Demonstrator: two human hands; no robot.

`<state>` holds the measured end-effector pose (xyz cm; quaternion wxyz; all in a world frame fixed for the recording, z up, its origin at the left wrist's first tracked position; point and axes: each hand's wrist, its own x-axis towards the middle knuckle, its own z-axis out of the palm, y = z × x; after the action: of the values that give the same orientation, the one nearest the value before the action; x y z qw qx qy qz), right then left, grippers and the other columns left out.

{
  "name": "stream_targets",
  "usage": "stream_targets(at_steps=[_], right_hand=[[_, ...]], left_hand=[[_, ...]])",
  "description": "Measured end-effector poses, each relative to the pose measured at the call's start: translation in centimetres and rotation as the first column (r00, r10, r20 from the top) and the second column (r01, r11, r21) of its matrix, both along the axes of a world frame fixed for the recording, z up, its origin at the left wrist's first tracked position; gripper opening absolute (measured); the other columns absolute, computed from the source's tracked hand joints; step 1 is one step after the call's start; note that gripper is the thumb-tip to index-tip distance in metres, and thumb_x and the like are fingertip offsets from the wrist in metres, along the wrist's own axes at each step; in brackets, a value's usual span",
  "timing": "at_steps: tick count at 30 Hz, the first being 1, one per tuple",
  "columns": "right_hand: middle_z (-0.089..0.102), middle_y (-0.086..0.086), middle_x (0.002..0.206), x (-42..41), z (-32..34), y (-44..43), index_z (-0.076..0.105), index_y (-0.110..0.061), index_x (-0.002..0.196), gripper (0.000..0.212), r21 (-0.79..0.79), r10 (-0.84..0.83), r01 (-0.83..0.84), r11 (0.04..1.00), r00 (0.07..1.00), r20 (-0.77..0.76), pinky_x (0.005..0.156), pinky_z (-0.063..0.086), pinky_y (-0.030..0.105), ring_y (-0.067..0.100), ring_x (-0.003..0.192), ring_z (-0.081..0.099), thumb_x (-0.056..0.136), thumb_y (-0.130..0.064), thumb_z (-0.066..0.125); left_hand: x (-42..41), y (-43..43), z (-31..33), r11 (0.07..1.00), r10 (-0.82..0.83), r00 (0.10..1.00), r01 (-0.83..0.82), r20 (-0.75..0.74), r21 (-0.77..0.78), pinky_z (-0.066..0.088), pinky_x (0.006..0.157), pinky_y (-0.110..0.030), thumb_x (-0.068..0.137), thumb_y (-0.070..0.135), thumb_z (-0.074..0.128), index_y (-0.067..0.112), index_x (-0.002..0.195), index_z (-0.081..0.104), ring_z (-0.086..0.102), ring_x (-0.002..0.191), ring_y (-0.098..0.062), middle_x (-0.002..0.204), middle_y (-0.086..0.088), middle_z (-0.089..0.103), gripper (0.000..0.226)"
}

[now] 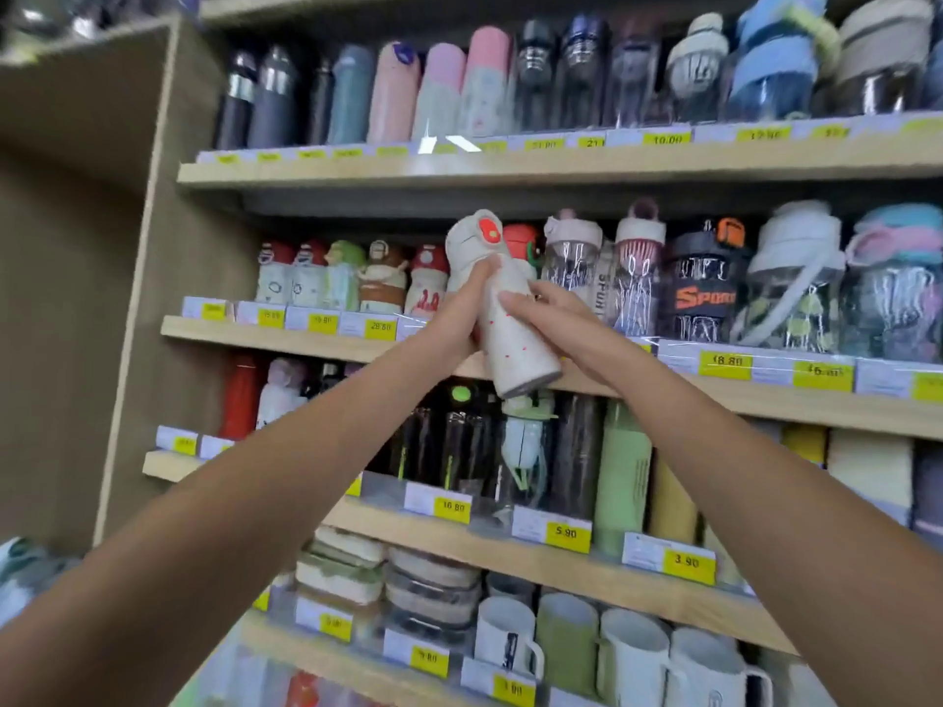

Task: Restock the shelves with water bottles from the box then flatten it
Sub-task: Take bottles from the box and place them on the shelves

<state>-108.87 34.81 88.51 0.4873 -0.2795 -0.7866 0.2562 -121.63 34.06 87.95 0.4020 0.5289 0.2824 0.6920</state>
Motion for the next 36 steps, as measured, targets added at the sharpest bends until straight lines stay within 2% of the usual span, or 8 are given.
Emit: stream_targets(at_steps=[6, 10, 15, 18, 20, 26, 32, 36], right_hand=[[0.067, 0.003, 0.109, -2.0, 2.8, 2.8, 0.057, -0.014, 0.116, 0.038, 0.150, -0.053, 0.035, 0.988, 0.992, 0.114, 0.073, 0.054, 0.023, 0.013, 0.089, 0.064, 0.081, -0.020, 0.072], [0.063, -0.007, 0.091, -3.6, 3.9, 5.0, 0.054, -0.020, 0.101, 0.036, 0.304, -0.212, 0.189, 0.934, 0.976, 0.045, 0.075, 0.049, 0.027, 0.011, 0.083, 0.060, 0.074, -0.029, 0.077], [0.066, -0.005, 0.097, -5.6, 3.5, 7.6, 0.057, -0.022, 0.105, 0.047, 0.313, -0.126, 0.118, 0.942, 0.992, 0.005, 0.075, 0.051, 0.027, 0.013, 0.089, 0.064, 0.066, -0.043, 0.076], [0.063, -0.002, 0.111, -6.7, 3.3, 8.9, 0.055, -0.018, 0.119, 0.043, 0.376, -0.221, 0.224, 0.899, 0.974, -0.054, 0.081, 0.049, 0.025, 0.014, 0.097, 0.060, 0.082, -0.036, 0.068], [0.057, 0.001, 0.121, -6.9, 3.5, 9.5, 0.053, -0.015, 0.125, 0.044, 0.435, -0.350, 0.379, 0.817, 0.925, -0.148, 0.091, 0.046, 0.033, 0.017, 0.108, 0.055, 0.087, -0.036, 0.060], [0.043, 0.013, 0.133, -7.3, 2.8, 11.6, 0.045, -0.006, 0.128, 0.045, 0.539, -0.646, 0.649, 0.537, 0.727, -0.232, 0.095, 0.040, 0.042, 0.031, 0.125, 0.038, 0.085, -0.018, 0.052], [0.032, 0.014, 0.144, -8.3, 2.2, 12.1, 0.038, -0.007, 0.133, 0.051, 0.590, -0.784, 0.706, 0.393, 0.592, -0.185, 0.095, 0.041, 0.043, 0.033, 0.130, 0.032, 0.086, -0.019, 0.055], [0.029, 0.014, 0.146, -8.4, 1.9, 12.2, 0.040, -0.008, 0.132, 0.051, 0.604, -0.845, 0.716, 0.349, 0.519, -0.127, 0.094, 0.042, 0.044, 0.033, 0.132, 0.029, 0.086, -0.021, 0.057]], left_hand=[[-2.8, 3.4, 4.1, 0.995, 0.028, 0.989, -0.042, 0.147, 0.096, 0.053, 0.092, -0.042, 0.077, 0.056, 0.066, 0.009, 0.138, 0.036, 0.062, 0.112, -0.025, 0.132, -0.016, 0.054, 0.083], [-4.1, 5.0, 4.3, 0.996, 0.064, 0.996, -0.060, -0.060, 0.059, 0.057, 0.081, -0.043, 0.043, 0.064, 0.078, 0.011, 0.140, 0.032, 0.066, 0.105, -0.022, 0.131, -0.010, 0.055, 0.120], [-6.0, 7.1, 4.7, 0.931, 0.357, 0.916, -0.333, -0.184, 0.147, 0.051, 0.093, -0.047, 0.043, 0.066, 0.072, 0.023, 0.132, 0.026, 0.055, 0.115, -0.025, 0.125, -0.002, 0.053, 0.109], [-7.0, 8.1, 5.0, 0.875, 0.453, 0.871, -0.395, -0.189, 0.280, 0.044, 0.102, -0.041, 0.072, 0.042, 0.074, 0.019, 0.142, 0.009, 0.048, 0.119, -0.021, 0.128, 0.001, 0.045, 0.098], [-7.7, 8.8, 5.1, 0.849, 0.475, 0.863, -0.399, -0.171, 0.347, 0.041, 0.102, -0.037, 0.080, 0.024, 0.072, 0.013, 0.145, -0.002, 0.045, 0.121, -0.018, 0.134, -0.003, 0.039, 0.100], [-8.5, 12.0, 4.1, 0.814, 0.536, 0.813, -0.426, -0.228, 0.395, 0.036, 0.109, -0.041, 0.078, 0.015, 0.072, 0.008, 0.146, -0.009, 0.040, 0.127, -0.022, 0.145, -0.013, 0.030, 0.106], [-8.0, 14.0, 3.4, 0.702, 0.712, 0.575, -0.550, -0.404, 0.454, 0.040, 0.100, -0.047, 0.075, 0.041, 0.071, 0.014, 0.149, -0.002, 0.042, 0.128, -0.032, 0.144, -0.010, 0.039, 0.108], [-8.0, 14.4, 3.4, 0.742, 0.668, 0.538, -0.541, -0.515, 0.397, 0.044, 0.094, -0.044, 0.073, 0.052, 0.068, 0.018, 0.147, 0.005, 0.050, 0.120, -0.032, 0.137, -0.007, 0.046, 0.103]])
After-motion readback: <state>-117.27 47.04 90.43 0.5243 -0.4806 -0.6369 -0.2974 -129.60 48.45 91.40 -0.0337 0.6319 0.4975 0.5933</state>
